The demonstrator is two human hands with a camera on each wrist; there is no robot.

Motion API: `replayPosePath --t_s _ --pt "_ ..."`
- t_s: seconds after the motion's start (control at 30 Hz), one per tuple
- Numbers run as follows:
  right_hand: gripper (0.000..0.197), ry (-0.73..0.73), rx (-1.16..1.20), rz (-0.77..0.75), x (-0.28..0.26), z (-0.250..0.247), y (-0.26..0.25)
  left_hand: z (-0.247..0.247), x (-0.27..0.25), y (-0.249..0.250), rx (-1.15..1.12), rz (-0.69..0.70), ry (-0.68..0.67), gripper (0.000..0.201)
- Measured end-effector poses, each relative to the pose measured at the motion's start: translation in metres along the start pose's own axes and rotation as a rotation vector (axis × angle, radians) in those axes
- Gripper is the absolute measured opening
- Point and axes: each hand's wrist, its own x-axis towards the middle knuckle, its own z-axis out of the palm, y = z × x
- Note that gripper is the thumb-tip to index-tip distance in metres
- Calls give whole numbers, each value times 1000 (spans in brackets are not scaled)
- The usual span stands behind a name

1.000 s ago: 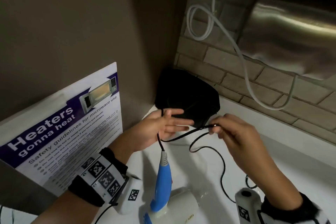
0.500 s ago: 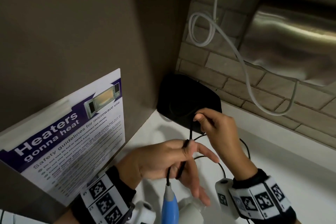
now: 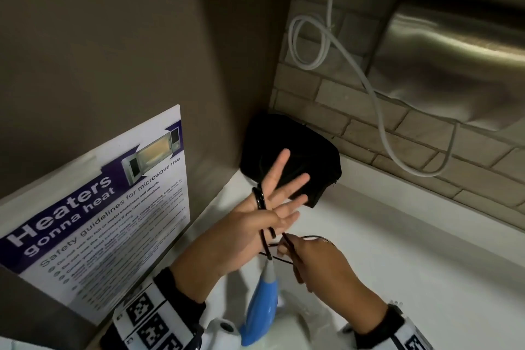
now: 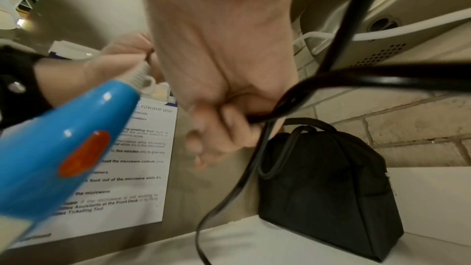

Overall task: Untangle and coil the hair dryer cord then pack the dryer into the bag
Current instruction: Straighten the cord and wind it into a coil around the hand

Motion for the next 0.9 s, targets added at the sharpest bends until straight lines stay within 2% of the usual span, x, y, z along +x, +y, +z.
replayPosePath --t_s 0.07,0.23,0.33,0.4,0.43,0.5,0.57,0.63,0.77,0.9 --pt "16 -42 47 32 -7 1 4 -7 1 1 -2 27 94 84" --pt "26 -99 -22 45 -28 -6 8 -29 4 3 -11 73 282 84" --pt "18 -162 -23 4 -41 -16 1 -37 6 6 -8 88 380 85" --pt "12 -173 19 -45 -49 -28 -3 -39 6 6 -15 86 397 82" --pt "9 -170 52 -76 -53 -35 -4 -39 7 6 -10 81 391 81" --pt "20 -137 111 -155 -60 -47 -4 -39 9 3 24 67 392 78" --pt "34 -48 157 -251 -63 -61 -6 -39 11 1 78 51 387 72" --pt "39 78 221 -317 -60 -75 -8 -38 13 -1 140 28 312 55" --pt "24 331 330 -392 -44 -95 -14 -26 12 -5 296 -94 114 48" --pt "17 363 334 -418 -24 -102 -21 -19 10 -12 227 -162 19 41"
